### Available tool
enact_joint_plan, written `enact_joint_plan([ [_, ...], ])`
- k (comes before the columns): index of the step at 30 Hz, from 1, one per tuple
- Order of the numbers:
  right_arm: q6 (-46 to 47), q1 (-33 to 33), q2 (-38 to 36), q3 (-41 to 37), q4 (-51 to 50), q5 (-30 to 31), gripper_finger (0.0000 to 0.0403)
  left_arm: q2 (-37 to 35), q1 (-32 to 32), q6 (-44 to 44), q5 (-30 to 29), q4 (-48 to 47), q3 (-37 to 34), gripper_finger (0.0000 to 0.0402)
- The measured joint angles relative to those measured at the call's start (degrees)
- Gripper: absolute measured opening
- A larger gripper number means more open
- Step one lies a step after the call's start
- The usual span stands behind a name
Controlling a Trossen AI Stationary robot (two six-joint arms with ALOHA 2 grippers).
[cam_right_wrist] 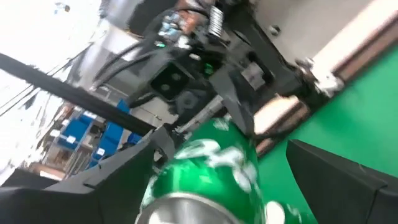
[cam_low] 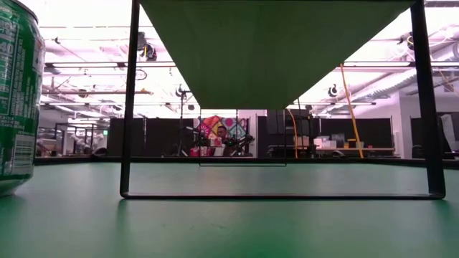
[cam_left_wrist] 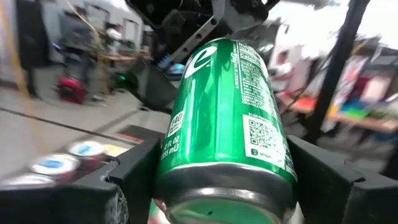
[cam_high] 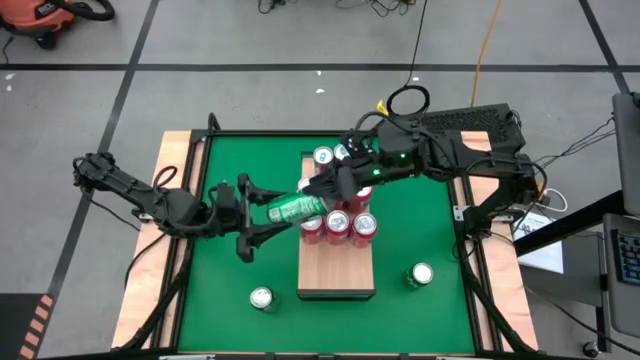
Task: Place canned beverage on shelf
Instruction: Put the green soda can on the shelf
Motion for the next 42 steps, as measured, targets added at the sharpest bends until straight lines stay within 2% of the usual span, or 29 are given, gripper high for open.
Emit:
enact_joint_plan([
  [5, -9.9, 0.7, -0.8, 0.0, 5.1, -0.3, 0.0359, -0.1, 0.0, -10.5, 4.0, 2.4, 0.0, 0.0288],
  [9, -19.9, 2.2, -1.8, 0.0, 8.0, -1.5, 0.0359, -0.1, 0.0, -14.3, 5.3, 3.8, 0.0, 0.0288],
  [14, -33.0, 4.5, -2.9, 0.0, 7.8, -3.2, 0.0359, -0.1, 0.0, -16.6, 6.3, 4.3, 0.0, 0.0288],
  [17, -38.4, 5.8, -3.2, 0.0, 7.6, -3.0, 0.0359, -0.1, 0.3, -20.8, 6.7, 4.8, 0.0, 0.0288],
  [21, -40.2, 6.7, -3.2, 0.0, 6.4, -2.1, 0.0359, 0.0, 0.4, -24.2, 8.3, 5.1, 0.0, 0.0288],
  [27, -42.6, 7.5, -2.8, -0.1, 3.8, 0.0, 0.0366, 1.5, 0.4, -30.8, 14.0, 9.0, 0.0, 0.0288],
  [34, -43.1, 7.9, -2.3, -0.1, 3.9, -1.5, 0.0394, 5.8, 0.4, -32.2, 13.1, 16.5, 0.0, 0.0288],
  [38, -42.1, 8.6, -2.3, -0.1, 3.4, -1.7, 0.0384, 8.3, 0.4, -32.2, 13.0, 20.7, 0.0, 0.0288],
  [42, -41.4, 9.2, -2.3, -0.1, 2.9, -3.1, 0.0356, 10.2, 0.4, -32.2, 13.1, 24.0, 0.0, 0.0288],
])
